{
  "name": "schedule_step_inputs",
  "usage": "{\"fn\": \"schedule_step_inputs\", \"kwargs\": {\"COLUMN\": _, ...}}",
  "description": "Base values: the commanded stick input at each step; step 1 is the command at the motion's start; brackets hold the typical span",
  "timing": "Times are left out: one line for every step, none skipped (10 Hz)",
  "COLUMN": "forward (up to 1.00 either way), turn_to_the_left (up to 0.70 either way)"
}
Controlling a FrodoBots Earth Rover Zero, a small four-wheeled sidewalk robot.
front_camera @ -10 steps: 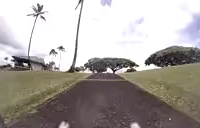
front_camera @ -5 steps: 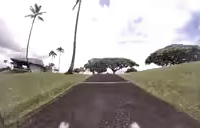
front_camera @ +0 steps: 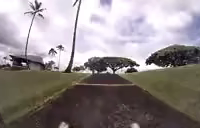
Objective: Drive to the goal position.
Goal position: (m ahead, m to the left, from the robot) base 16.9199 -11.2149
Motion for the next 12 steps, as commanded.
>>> {"fn": "schedule_step_inputs", "kwargs": {"forward": 1.0, "turn_to_the_left": 0.0}}
{"fn": "schedule_step_inputs", "kwargs": {"forward": 1.0, "turn_to_the_left": 0.0}}
{"fn": "schedule_step_inputs", "kwargs": {"forward": 1.0, "turn_to_the_left": 0.0}}
{"fn": "schedule_step_inputs", "kwargs": {"forward": 1.0, "turn_to_the_left": 0.0}}
{"fn": "schedule_step_inputs", "kwargs": {"forward": 1.0, "turn_to_the_left": 0.0}}
{"fn": "schedule_step_inputs", "kwargs": {"forward": 1.0, "turn_to_the_left": 0.0}}
{"fn": "schedule_step_inputs", "kwargs": {"forward": 1.0, "turn_to_the_left": 0.0}}
{"fn": "schedule_step_inputs", "kwargs": {"forward": 1.0, "turn_to_the_left": 0.0}}
{"fn": "schedule_step_inputs", "kwargs": {"forward": 1.0, "turn_to_the_left": 0.0}}
{"fn": "schedule_step_inputs", "kwargs": {"forward": 1.0, "turn_to_the_left": 0.0}}
{"fn": "schedule_step_inputs", "kwargs": {"forward": 1.0, "turn_to_the_left": 0.0}}
{"fn": "schedule_step_inputs", "kwargs": {"forward": 1.0, "turn_to_the_left": 0.0}}
